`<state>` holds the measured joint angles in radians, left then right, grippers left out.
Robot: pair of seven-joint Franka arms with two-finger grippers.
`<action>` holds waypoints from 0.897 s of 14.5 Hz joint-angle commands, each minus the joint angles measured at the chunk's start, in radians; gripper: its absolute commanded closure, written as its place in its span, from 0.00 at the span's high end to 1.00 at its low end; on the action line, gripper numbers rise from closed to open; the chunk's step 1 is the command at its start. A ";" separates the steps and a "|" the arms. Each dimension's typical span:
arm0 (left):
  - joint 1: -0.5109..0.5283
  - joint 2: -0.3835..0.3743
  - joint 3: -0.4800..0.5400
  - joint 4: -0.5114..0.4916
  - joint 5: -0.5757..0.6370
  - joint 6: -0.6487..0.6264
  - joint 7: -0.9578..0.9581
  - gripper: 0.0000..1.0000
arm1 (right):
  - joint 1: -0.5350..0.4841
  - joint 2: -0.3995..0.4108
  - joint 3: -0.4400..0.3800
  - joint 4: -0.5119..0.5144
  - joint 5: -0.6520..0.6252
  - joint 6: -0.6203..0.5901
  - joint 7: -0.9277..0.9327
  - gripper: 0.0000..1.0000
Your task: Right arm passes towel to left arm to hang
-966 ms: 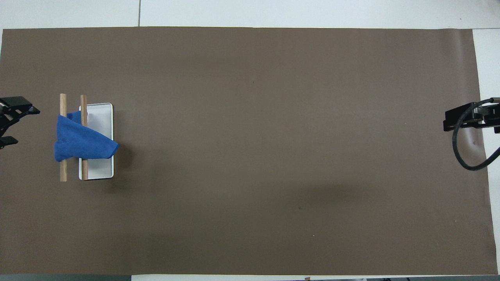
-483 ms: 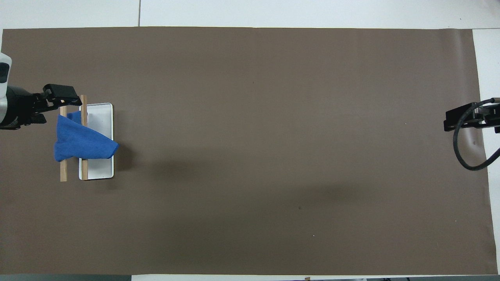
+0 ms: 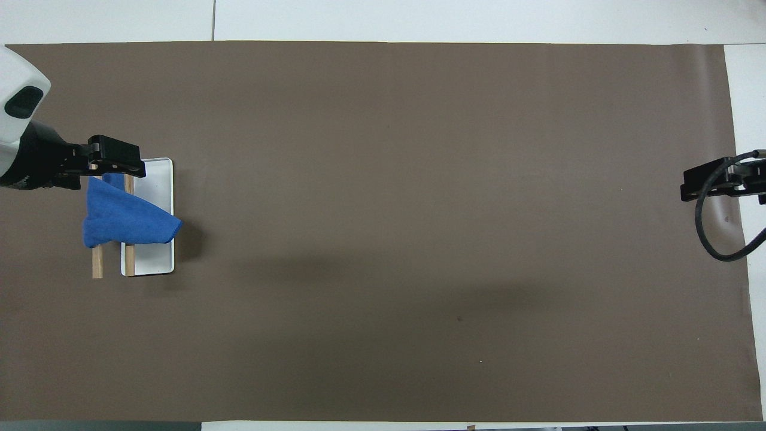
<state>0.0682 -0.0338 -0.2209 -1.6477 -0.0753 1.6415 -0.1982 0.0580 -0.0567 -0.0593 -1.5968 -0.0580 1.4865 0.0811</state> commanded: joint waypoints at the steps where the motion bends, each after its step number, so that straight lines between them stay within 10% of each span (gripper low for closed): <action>1: -0.004 0.015 0.020 0.034 0.025 -0.064 0.065 1.00 | -0.006 0.009 -0.004 0.017 0.004 -0.012 -0.024 1.00; 10: 0.064 0.002 0.026 0.016 0.025 -0.106 0.158 1.00 | -0.007 0.015 -0.002 0.035 0.009 -0.021 -0.024 1.00; 13: -0.069 -0.003 0.165 0.016 0.025 -0.112 0.178 1.00 | -0.004 0.031 -0.002 0.077 0.007 -0.049 -0.023 1.00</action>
<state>0.1034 -0.0338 -0.1657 -1.6424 -0.0669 1.5555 -0.0452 0.0580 -0.0542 -0.0599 -1.5675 -0.0580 1.4671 0.0811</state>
